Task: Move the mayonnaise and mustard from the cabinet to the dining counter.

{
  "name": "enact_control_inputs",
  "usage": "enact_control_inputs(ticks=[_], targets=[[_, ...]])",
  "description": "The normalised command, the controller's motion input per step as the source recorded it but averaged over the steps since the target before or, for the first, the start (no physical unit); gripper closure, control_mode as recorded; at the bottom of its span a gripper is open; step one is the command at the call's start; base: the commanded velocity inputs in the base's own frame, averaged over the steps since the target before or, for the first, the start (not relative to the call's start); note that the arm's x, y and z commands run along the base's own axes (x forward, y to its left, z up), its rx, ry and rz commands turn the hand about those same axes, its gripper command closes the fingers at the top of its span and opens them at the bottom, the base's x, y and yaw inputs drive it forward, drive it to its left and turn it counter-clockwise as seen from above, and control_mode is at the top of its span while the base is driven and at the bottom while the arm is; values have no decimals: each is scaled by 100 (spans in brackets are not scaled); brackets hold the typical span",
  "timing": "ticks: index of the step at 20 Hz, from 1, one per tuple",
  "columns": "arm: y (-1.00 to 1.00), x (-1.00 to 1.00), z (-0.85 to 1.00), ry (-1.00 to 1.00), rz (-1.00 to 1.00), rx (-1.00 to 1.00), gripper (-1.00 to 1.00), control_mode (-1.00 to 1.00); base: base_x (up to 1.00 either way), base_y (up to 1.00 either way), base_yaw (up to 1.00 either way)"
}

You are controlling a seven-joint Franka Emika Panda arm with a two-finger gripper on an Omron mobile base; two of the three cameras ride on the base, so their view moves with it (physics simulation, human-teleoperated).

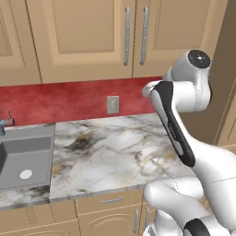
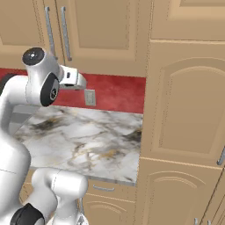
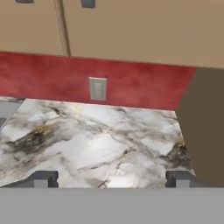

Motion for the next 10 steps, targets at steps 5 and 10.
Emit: enact_control_inputs(ticks=[5, 10], targets=[[36, 0, 50, -43, 0, -3, -100, -100, 0, 0, 0], [16, 15, 62, -25, 0, 1, -100, -100, 0, 0, 0]])
